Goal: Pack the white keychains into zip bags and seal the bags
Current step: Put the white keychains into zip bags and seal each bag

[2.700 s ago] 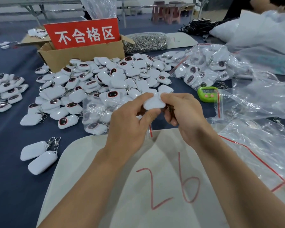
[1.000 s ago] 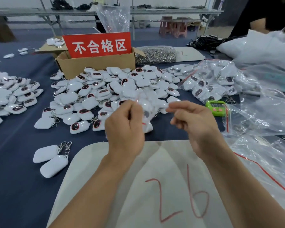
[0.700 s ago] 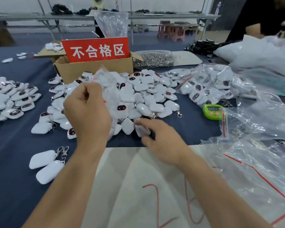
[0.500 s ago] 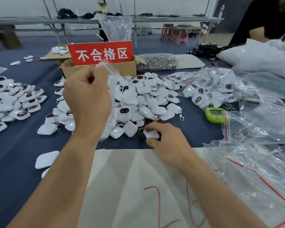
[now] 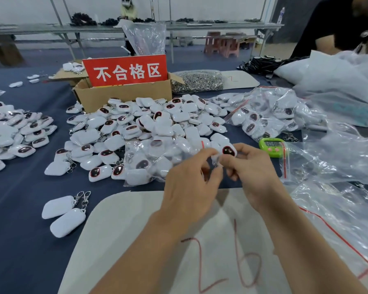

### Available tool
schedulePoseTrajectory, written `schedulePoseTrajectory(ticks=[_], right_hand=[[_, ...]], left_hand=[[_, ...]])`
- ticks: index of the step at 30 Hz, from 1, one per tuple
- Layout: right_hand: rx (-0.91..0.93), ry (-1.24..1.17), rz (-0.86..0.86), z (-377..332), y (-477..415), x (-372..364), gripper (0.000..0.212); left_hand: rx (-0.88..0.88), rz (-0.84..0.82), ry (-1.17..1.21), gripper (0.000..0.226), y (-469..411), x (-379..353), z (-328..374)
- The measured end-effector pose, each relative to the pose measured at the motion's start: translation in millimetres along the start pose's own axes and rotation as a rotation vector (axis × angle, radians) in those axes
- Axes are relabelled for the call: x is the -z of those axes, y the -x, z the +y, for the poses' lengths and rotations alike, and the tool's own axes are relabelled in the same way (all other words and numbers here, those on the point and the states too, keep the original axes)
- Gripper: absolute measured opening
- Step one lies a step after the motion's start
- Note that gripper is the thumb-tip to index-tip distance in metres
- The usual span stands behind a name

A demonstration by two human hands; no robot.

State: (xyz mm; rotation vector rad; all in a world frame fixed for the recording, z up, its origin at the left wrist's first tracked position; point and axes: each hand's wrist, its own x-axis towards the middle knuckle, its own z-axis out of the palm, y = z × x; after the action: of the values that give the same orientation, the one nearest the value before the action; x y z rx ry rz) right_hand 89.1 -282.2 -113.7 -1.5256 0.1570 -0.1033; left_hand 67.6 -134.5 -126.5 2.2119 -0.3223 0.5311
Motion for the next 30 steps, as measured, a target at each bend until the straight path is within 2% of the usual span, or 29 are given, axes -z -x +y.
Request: schedulePoseTrajectory(ticks=[3,6,8,13,18,22,26,30], right_hand=[[0.030,0.012,-0.125,-5,6,-1,0.017],[0.097,-0.026,-0.231,-7,11,-6,0.020],[0.127,-0.034,-0.275,-8,12,-8,0.009],[0.050,-0.060,-0.237,-6,7,-12,0.033],[0.036,-0.084,-0.253,-4,5,-15,0.030],[0.106,0.022,-0.215,-5,8,-21,0.021],[0.140,-0.013,-0.194,-6,10,-24,0.033],[0.157,-0.006,-0.231,-9,15,-27,0.036]], left_hand=[[0.106,0.035,0.150,0.038,0,4,-3],[0.161,0.042,0.313,0.030,-3,6,-5],[0.163,0.066,0.340,0.025,-5,7,-5],[0.215,0.128,0.429,0.023,-11,11,-4],[0.248,0.107,0.509,0.021,-16,12,-3],[0.252,0.091,0.599,0.023,-19,13,-7],[0.249,0.093,0.604,0.024,-19,14,-6],[0.264,0.114,0.563,0.016,-19,15,-4]])
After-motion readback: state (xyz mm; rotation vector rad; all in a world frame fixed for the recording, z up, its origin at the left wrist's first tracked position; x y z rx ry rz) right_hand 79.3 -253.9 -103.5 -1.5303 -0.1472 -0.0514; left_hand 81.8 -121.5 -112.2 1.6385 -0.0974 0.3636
